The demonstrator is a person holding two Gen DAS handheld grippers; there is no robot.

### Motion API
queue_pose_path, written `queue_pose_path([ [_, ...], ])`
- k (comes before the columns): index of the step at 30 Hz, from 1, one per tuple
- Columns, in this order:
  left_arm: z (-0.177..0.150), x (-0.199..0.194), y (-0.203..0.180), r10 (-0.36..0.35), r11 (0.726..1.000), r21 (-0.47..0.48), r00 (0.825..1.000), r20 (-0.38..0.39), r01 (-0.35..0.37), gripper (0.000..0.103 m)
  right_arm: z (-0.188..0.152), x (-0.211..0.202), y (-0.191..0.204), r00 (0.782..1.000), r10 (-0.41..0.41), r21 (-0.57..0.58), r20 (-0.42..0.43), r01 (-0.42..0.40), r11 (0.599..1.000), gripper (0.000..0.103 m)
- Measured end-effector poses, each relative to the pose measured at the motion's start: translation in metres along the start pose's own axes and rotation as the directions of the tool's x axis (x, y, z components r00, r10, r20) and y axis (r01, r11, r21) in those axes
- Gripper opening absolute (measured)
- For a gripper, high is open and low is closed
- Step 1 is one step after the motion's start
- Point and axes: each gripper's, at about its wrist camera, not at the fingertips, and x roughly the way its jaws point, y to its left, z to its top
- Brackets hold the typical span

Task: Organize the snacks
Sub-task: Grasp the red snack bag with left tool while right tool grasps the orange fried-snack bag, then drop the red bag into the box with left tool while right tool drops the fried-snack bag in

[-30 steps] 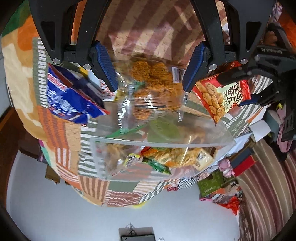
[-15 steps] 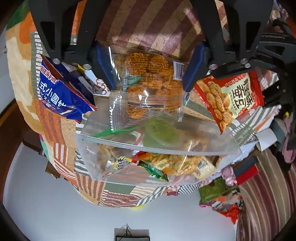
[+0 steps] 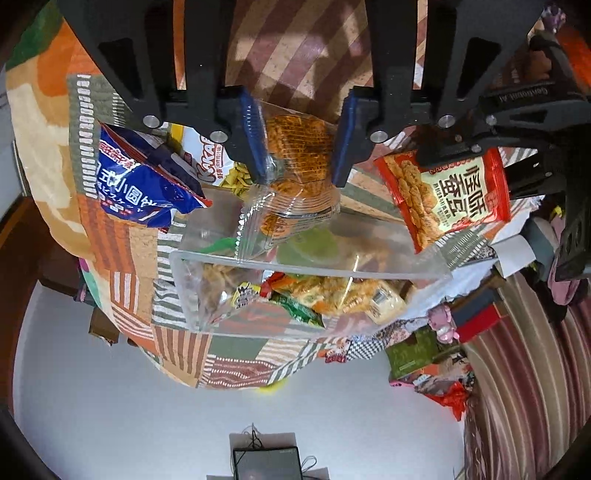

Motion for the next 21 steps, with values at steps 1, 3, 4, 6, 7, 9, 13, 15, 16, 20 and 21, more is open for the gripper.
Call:
queue_pose_path([
  [1, 0.001, -0.004, 0.001, -0.002, 1.000, -0.006, 1.000, 0.011, 0.002, 0.046, 0.000, -0.002, 0.000, 1.000, 0.005, 0.002, 0.005, -0.005, 1.000, 0.027],
  [3, 0.005, -0.009, 0.002, -0.004, 1.000, -0.015, 1.000, 0.026, 0.005, 0.044, 0.002, -0.007, 0.001, 1.000, 0.014, 0.004, 0.019, -0.014, 1.000, 0.022],
  [4, 0.006, -0.012, 0.002, -0.004, 1.000, -0.017, 0.999, 0.035, 0.005, 0.041, 0.002, -0.009, 0.002, 1.000, 0.013, 0.003, 0.027, -0.013, 1.000, 0.020],
  [6, 0.010, -0.016, 0.004, -0.011, 1.000, -0.020, 0.999, 0.045, 0.012, 0.039, 0.005, -0.015, 0.003, 0.999, 0.008, 0.001, 0.046, -0.008, 1.000, 0.020],
  [7, 0.012, -0.018, 0.004, -0.015, 1.000, -0.022, 0.998, 0.055, 0.016, 0.039, 0.006, -0.017, 0.003, 0.999, 0.010, 0.002, 0.053, -0.010, 1.000, 0.020],
  [9, 0.013, -0.021, 0.003, -0.008, 1.000, -0.017, 0.998, 0.066, 0.009, 0.038, 0.007, -0.020, 0.002, 0.998, 0.011, 0.005, 0.067, -0.011, 1.000, 0.020],
  [13, 0.016, -0.030, 0.002, -0.006, 1.000, -0.025, 0.996, 0.090, 0.009, 0.038, 0.011, -0.030, 0.002, 0.995, 0.018, 0.010, 0.097, -0.019, 1.000, 0.020],
  [15, 0.022, -0.037, 0.004, -0.009, 0.999, -0.033, 0.994, 0.110, 0.013, 0.038, 0.014, -0.036, 0.003, 0.993, 0.018, 0.006, 0.114, -0.019, 1.000, 0.020],
  [16, 0.024, -0.040, 0.004, -0.008, 0.999, -0.034, 0.993, 0.119, 0.012, 0.038, 0.015, -0.037, 0.003, 0.993, 0.017, 0.005, 0.120, -0.018, 1.000, 0.020],
  [20, 0.039, -0.053, 0.005, 0.000, 0.999, -0.036, 0.985, 0.173, 0.006, 0.038, 0.027, -0.048, 0.006, 0.986, 0.014, -0.001, 0.168, -0.014, 1.000, 0.020],
  [21, 0.043, -0.056, 0.005, 0.002, 0.999, -0.039, 0.983, 0.186, 0.006, 0.038, 0.030, -0.050, 0.006, 0.984, 0.014, -0.002, 0.176, -0.014, 1.000, 0.020],
])
